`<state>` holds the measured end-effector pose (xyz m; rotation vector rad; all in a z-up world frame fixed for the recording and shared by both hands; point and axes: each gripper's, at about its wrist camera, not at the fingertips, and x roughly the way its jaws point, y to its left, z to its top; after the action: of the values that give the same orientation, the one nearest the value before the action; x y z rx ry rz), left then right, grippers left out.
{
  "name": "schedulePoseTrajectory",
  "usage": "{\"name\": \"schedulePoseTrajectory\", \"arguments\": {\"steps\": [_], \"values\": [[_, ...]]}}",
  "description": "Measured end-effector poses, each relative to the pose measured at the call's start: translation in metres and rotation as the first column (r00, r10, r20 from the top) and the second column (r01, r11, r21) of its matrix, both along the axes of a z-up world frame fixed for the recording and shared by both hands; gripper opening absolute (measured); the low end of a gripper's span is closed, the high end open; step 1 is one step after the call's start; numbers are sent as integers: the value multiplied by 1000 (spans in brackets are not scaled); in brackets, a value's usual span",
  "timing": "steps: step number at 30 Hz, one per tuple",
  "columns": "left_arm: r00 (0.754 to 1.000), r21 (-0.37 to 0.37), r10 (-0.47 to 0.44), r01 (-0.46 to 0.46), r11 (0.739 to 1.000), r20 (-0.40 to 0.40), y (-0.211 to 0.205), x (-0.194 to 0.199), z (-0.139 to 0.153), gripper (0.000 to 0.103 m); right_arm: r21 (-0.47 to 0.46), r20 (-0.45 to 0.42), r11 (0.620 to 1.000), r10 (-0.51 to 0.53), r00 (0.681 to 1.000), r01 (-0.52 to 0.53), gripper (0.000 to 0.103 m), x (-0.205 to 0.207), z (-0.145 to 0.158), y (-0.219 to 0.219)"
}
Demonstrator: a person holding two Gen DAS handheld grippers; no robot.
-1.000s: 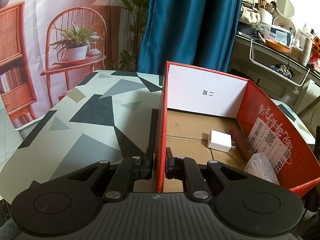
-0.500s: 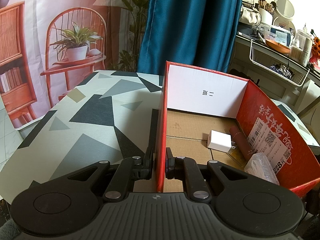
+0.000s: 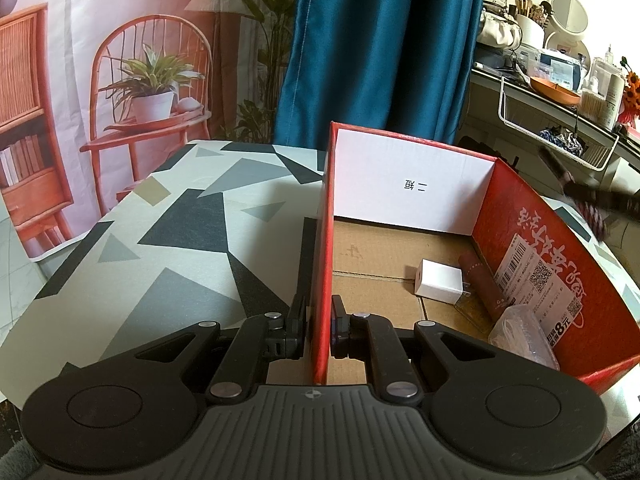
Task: Organize rigid objects
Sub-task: 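Carry the pink checkered pen into the red box and release it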
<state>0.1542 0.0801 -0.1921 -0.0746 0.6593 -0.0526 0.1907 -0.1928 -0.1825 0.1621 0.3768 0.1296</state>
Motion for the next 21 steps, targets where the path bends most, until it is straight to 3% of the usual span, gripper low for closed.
{"name": "schedulePoseTrajectory", "arguments": {"steps": [5,10,14,21], "values": [[1000,0,-1,1,1000,0,0,0,0,14,-84,-55,977,191,980,-195,14,17,19,40],[1000,0,0,0,1000,0,0,0,0,14,-111,-144,934,323,935,-340,14,24,10,72],[1000,-1,1,-1,1000,0,0,0,0,14,-106,-181,927,336,924,-358,14,19,1,75],[1000,-4,0,0,1000,-2,0,1,-1,14,-141,-170,921,340,925,-364,15,15,-3,70]]}}
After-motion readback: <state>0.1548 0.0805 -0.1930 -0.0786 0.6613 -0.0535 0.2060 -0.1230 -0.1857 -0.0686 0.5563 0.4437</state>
